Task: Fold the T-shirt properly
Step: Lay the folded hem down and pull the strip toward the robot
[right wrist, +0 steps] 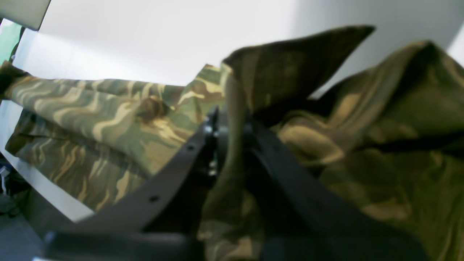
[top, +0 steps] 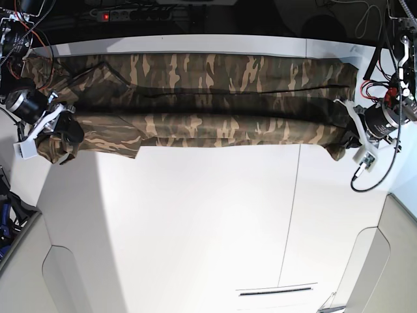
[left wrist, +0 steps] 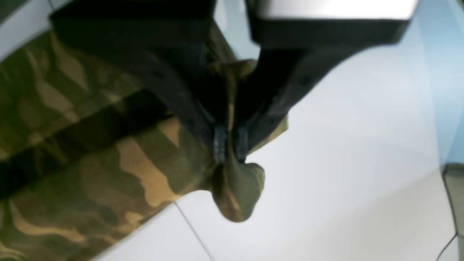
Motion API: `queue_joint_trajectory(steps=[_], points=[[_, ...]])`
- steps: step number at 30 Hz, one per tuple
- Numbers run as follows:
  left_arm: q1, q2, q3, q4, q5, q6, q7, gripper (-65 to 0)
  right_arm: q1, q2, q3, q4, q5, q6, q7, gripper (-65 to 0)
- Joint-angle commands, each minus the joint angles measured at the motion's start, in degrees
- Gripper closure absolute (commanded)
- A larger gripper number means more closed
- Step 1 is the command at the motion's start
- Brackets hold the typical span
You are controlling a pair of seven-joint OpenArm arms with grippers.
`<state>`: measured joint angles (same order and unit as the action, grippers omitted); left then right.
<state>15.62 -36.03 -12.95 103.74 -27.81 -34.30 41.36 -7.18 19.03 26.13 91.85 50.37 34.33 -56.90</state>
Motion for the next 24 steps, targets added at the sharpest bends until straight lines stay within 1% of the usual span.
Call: queue_joint_trajectory(steps=[1,4,7,12,14,17,20,22,23,24], points=[[0.5,-1.1,-1.4,1.5,0.3,0.6,-0.6,0.0,-0.3,0.9,0.8,1.0,1.4,0.4,0.7,0.0],[3.0,-1.1,-3.8,2.6,0.2,0.6,-0.6,0.0,-2.1,0.9,1.7,1.1,2.8,0.7,0.7,0.0],[4.5,-1.1,-5.6,2.8,0.2,0.6,-0.6,0.0,-3.5,0.9,2.4,1.1,2.8,0.6,0.5,0.0],[5.3,-1.1,-5.8,2.8,0.2,0.6,-0.3,0.0,-5.9,0.9,2.7,1.2,2.8,0.6,0.5,0.0],[5.7,-1.1,-5.8,2.7,-0.8,0.6,0.0,0.0,-6.9,0.8,2.7,1.2,2.8,0.6,0.5,0.0],[5.9,-1.1,-5.8,2.2,-1.6,0.7,2.3,0.0,-8.4,0.1,2.7,1.2,2.0,0.5,0.5,0.0],[5.9,-0.8,-5.8,0.9,-1.5,0.7,2.2,0.0,-9.4,-1.0,2.7,1.2,0.0,0.3,1.0,0.0],[5.8,0.2,-5.8,0.0,-1.5,0.7,2.2,-8.2,-9.7,-1.4,2.7,1.1,-0.7,0.1,1.4,0.0],[5.8,0.8,-5.8,-0.3,-1.5,0.7,2.2,-12.6,-9.7,-1.4,2.7,1.1,-1.2,0.1,1.4,-1.3],[5.8,1.5,-5.8,-0.6,-1.5,0.7,2.2,-16.4,-9.7,-1.4,2.7,1.1,-1.7,0.1,1.4,-11.2]])
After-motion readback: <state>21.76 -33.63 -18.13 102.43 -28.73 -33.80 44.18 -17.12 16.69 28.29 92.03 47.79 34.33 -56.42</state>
